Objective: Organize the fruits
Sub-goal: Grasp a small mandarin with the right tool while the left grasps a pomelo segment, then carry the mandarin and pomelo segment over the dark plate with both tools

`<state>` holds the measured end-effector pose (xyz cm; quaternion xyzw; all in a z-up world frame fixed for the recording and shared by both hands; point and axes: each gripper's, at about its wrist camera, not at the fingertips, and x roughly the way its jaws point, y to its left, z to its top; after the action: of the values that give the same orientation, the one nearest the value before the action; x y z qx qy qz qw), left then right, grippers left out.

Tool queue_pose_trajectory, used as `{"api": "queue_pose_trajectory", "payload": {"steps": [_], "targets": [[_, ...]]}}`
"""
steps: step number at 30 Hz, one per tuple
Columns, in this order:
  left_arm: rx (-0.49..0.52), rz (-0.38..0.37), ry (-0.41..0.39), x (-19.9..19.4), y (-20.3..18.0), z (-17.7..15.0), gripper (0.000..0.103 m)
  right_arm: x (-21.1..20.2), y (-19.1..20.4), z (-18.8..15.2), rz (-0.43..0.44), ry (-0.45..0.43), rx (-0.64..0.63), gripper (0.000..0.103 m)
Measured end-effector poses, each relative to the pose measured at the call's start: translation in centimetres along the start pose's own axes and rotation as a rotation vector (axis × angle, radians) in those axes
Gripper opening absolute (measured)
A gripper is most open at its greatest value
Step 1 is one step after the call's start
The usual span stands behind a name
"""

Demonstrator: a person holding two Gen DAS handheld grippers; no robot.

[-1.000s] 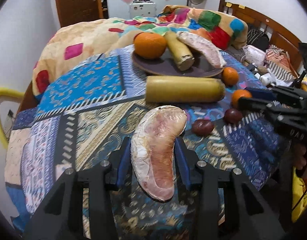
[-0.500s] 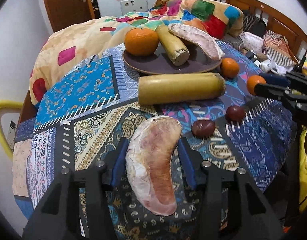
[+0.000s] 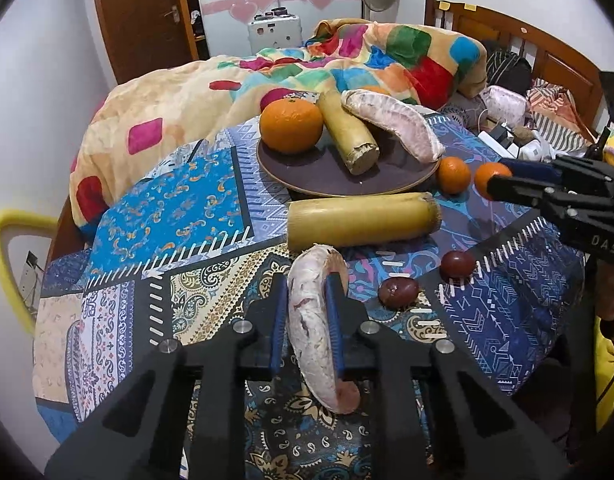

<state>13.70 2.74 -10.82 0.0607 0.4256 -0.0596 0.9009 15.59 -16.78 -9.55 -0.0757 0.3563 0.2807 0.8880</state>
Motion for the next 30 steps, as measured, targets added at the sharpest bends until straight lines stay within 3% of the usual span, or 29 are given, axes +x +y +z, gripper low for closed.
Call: {"api": "queue_pose_trajectory", "payload": {"steps": [7,15,30], "targets": [[-0.013,0.002,-0.069,-2.1,0.3,0.8,0.018,-0.4,0.1,0.9,-0.007,-0.026,-0.007,0.031],[-0.017,0.001,-0.162,-3.5,0.4,4.0,0.018,-0.2,0.0,2.6,-0.012,-0.062,-0.014,0.031],[-0.013,-0.036,-0.210,0.5,-0.1,9.0,0.018,3.3,0.1,5.1,-0.021,-0.054,-0.066,0.031]]}}
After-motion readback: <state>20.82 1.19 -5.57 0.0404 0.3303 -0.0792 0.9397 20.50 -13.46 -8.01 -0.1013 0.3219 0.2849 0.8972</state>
